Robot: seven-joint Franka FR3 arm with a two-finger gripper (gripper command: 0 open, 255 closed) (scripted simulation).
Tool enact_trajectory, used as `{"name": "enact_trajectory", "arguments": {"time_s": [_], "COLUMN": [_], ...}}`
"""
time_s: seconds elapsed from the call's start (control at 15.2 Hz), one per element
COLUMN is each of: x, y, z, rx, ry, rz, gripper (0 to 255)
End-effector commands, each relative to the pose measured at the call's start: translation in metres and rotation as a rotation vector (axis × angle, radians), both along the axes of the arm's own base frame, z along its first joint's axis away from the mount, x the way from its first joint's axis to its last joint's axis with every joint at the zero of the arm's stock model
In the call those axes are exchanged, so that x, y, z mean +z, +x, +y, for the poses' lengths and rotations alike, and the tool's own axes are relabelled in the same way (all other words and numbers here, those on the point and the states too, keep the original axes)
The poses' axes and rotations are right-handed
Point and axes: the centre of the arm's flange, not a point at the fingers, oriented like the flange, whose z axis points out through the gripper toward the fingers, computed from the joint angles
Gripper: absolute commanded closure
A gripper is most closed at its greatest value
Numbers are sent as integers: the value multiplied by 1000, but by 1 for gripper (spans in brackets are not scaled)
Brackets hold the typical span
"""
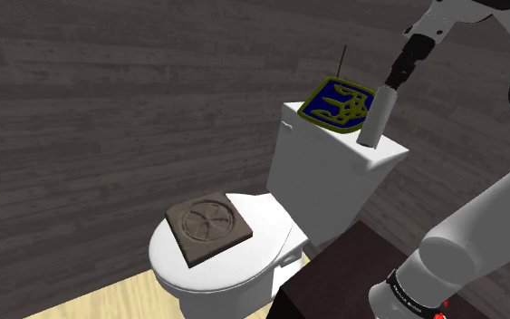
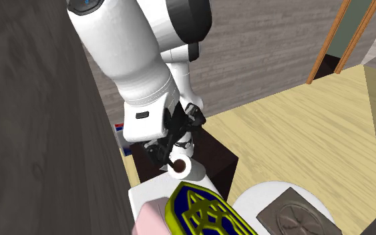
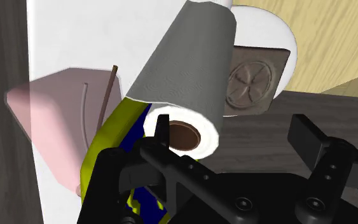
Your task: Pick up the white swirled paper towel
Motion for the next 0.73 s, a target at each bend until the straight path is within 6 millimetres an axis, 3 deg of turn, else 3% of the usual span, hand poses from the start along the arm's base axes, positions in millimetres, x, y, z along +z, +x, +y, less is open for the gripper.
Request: {"name": "enact_trajectory", "arguments": {"time_s": [0.0,0.2,0.33,0.4,0.66], "x": [-11,-30,-30,-27,-15], "y": [-1,-1,-1,-1,-5], "z": [-1,-1,-1,-5,-17], "rx": [6,6,6,5,5], "ry": [9,9,9,10,11], "rz": [-4,-4,-4,-5,-7], "gripper": [0,0,0,255,255]}}
